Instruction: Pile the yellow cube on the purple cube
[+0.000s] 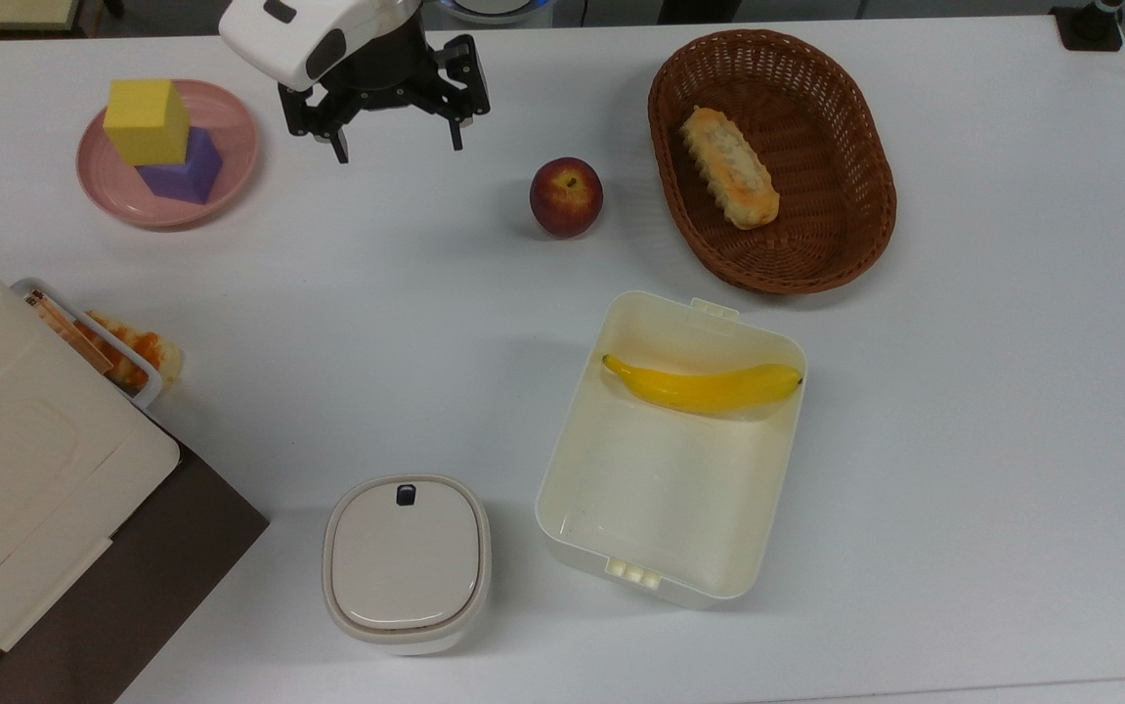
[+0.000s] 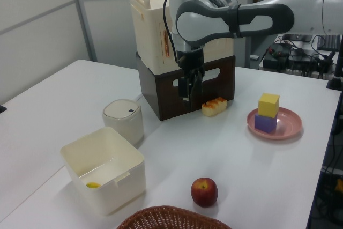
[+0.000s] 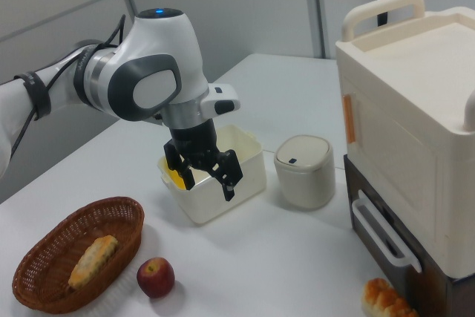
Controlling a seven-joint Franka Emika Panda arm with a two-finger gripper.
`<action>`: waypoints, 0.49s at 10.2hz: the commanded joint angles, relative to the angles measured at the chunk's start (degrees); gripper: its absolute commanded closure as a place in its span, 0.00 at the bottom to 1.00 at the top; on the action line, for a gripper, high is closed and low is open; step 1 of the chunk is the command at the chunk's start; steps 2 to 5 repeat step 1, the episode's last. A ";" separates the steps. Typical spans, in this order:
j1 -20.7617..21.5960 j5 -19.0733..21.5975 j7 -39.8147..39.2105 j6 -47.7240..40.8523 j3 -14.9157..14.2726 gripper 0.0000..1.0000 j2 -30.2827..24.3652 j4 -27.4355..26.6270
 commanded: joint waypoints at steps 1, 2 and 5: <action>0.63 0.20 1.70 0.88 -1.18 0.00 -0.11 0.29; 0.63 0.20 1.70 0.88 -1.18 0.00 -0.11 0.29; 0.63 0.20 1.70 0.88 -1.18 0.00 -0.11 0.29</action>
